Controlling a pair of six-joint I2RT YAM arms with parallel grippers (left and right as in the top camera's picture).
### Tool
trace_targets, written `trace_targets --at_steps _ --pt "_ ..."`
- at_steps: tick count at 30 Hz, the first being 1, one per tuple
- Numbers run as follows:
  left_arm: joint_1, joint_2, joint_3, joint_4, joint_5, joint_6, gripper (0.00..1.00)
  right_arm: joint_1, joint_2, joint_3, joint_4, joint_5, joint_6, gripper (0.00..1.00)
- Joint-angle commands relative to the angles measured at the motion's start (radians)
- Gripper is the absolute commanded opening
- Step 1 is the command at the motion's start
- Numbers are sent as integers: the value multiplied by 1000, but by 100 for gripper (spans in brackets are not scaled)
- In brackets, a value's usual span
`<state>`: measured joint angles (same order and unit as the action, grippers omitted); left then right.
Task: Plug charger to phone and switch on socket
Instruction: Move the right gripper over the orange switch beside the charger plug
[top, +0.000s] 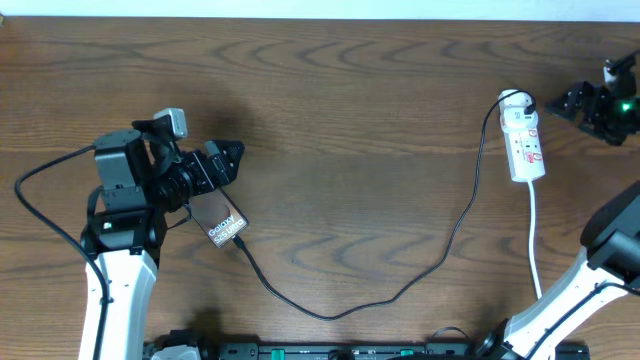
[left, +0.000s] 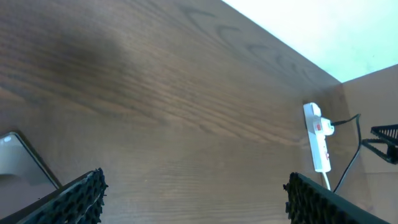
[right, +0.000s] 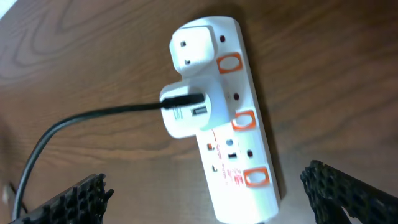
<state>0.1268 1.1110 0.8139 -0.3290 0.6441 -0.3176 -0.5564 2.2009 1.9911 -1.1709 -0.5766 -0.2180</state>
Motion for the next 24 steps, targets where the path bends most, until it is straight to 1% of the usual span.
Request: trace_targets --at_steps 1,9,16,24 --pt "-4 14 2 -2 -9 2 90 36 40 22 8 -17 -23 99" --pt "-4 20 2 -2 -10 2 90 104 106 21 35 63 -23 99" --pt "-4 20 2 -3 -10 2 90 129 174 21 67 61 16 99" --pt "-4 20 2 -3 -9 2 90 133 190 21 67 32 16 99"
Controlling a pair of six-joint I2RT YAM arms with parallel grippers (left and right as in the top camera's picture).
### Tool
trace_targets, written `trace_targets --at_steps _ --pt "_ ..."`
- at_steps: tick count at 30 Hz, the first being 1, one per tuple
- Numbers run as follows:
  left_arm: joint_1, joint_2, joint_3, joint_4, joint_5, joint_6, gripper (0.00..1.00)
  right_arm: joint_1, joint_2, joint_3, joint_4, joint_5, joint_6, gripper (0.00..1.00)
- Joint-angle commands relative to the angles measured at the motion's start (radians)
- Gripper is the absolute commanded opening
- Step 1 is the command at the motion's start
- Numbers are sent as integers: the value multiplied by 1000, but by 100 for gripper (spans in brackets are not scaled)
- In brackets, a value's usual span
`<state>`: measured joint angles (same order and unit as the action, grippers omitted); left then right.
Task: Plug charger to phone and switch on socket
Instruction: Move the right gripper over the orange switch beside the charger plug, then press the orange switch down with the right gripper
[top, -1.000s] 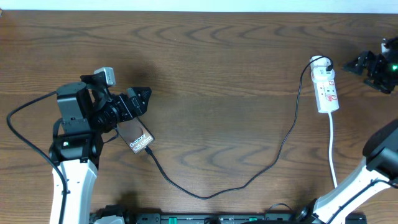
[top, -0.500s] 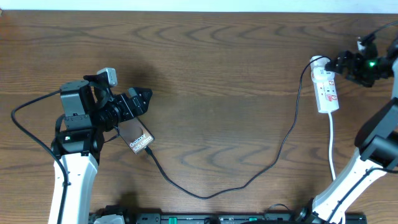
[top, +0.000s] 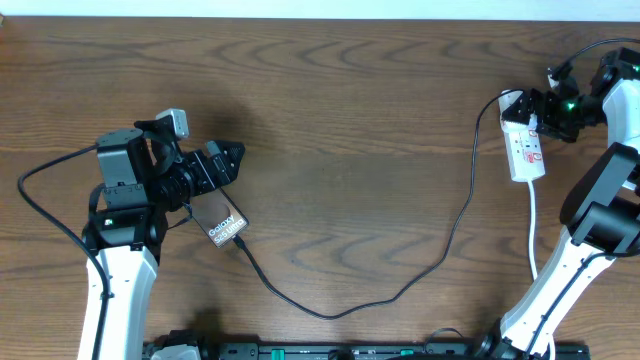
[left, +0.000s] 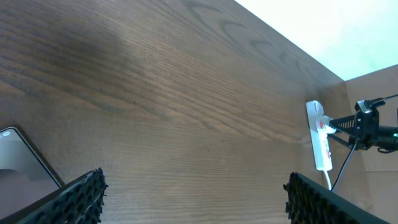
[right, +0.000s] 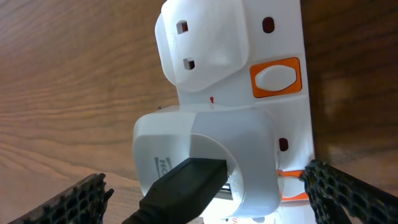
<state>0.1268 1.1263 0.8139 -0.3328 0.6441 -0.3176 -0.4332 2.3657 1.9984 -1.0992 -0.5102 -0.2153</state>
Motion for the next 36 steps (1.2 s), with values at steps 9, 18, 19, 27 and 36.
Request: trace_targets --at_steps 9,18,19,27,36 --pt "-4 5 2 -5 -10 2 90 10 25 13 -20 -59 51 99" --pt "-4 5 2 -6 -9 2 90 10 25 13 -52 -76 54 99" --pt "-4 5 2 -6 -9 2 90 10 25 13 -52 -84 53 99" --pt "-4 5 2 -7 -9 2 90 10 25 13 -39 -129 53 99" --pt "-4 5 2 -18 -10 3 90 16 25 13 -42 -129 54 97"
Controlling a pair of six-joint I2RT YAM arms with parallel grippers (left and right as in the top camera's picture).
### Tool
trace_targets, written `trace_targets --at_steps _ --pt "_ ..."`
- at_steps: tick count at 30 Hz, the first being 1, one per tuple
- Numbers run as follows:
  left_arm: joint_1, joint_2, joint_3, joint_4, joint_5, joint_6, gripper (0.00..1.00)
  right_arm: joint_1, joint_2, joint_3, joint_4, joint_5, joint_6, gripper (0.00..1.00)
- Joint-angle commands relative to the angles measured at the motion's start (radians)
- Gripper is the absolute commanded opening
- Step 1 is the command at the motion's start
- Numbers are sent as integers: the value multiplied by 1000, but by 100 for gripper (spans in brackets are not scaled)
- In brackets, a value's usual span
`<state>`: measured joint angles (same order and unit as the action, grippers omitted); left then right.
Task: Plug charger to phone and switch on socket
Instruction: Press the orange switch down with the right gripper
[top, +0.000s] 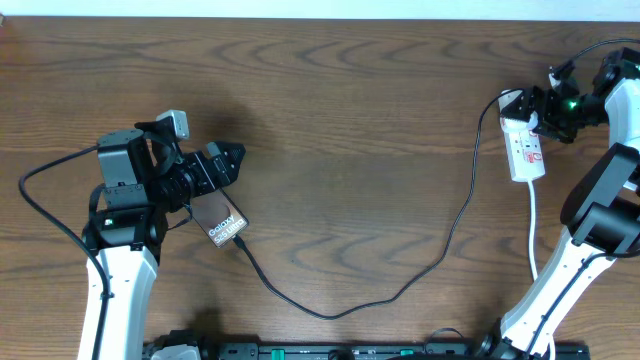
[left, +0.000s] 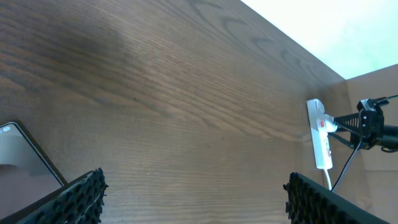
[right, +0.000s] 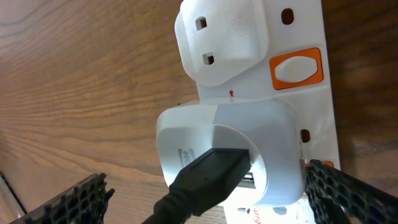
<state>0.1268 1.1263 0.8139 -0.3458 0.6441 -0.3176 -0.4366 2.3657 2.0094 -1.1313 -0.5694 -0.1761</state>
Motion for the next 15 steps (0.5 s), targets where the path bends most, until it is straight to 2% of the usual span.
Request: trace_targets --at_steps 1,8,15 --pt "-4 5 2 -5 -10 2 90 24 25 2 -13 -71 14 96" --pt "-4 5 2 -13 -9 9 90 46 25 2 -4 -175 14 93" --pt "-4 5 2 -16 -10 9 90 62 25 -3 1 -166 26 90"
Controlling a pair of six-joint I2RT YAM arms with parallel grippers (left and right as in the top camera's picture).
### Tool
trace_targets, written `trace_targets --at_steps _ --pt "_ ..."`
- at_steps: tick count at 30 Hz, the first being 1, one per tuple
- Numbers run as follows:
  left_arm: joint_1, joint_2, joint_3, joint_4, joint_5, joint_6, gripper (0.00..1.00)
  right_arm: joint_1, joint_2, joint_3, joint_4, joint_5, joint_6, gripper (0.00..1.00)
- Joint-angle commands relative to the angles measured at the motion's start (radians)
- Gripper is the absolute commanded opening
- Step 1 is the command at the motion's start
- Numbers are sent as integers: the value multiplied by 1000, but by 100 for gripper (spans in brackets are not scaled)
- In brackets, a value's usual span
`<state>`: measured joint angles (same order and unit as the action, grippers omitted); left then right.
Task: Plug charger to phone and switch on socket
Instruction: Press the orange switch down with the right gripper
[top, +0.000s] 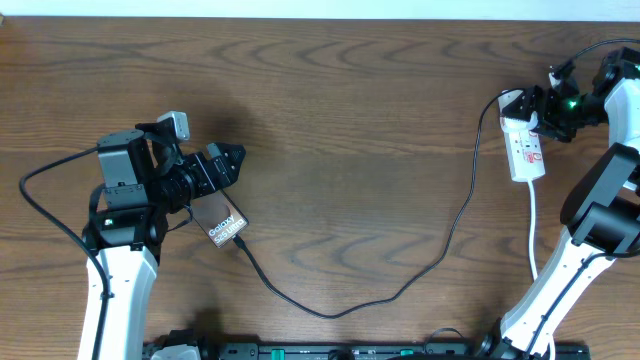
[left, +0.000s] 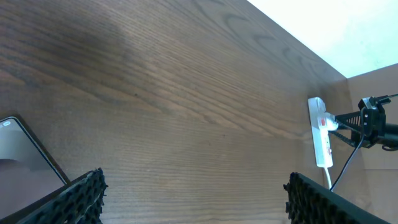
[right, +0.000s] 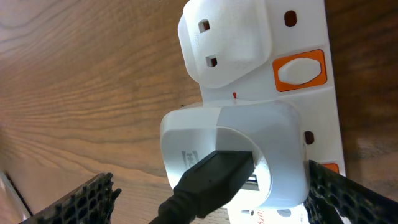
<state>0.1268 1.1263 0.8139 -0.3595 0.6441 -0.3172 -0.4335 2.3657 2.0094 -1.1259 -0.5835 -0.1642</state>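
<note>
The phone (top: 226, 226) lies flat at the left with the black charger cable (top: 455, 225) plugged into its lower end. The cable runs across to a white adapter (right: 239, 155) seated in the white power strip (top: 525, 140) at the far right. My right gripper (right: 208, 186) is open and straddles the adapter and its black plug; its right finger (right: 348, 196) sits by the orange switch beside the adapter, mostly hidden. Another orange switch (right: 301, 68) shows above. My left gripper (left: 196, 186) is open and empty above the table, with the phone (left: 25, 162) at its left.
The power strip's white lead (top: 535, 240) runs down to the front edge near the right arm's base. The black cable loops low across the table's middle. A pale wall lies beyond the table's far edge (left: 298, 37).
The right gripper has shifted very slightly over the adapter, its left finger showing a little more. The left wrist view has tilted a trace. Phone, cable and strip lie as before.
At first my right gripper was open to the right of the strip and above it, and the cable was in the phone. By 1.7 s ago it was close over the adapter. It has stayed there with only small shifts. The left gripper stayed open by the phone.
</note>
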Motion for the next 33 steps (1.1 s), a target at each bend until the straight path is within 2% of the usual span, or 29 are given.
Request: trace_targets --at_steps 1,18,25,33 --pt "-4 5 2 -2 -9 9 91 59 25 -7 -5 -152 14 90" --pt "-4 5 2 -2 -9 8 90 62 26 -163 60 -160 14 86" --pt "-4 5 2 -2 -9 9 90 54 -8 -144 51 -27 75 92" --pt "-4 5 2 -2 -9 8 90 36 -154 -142 40 122 159 93"
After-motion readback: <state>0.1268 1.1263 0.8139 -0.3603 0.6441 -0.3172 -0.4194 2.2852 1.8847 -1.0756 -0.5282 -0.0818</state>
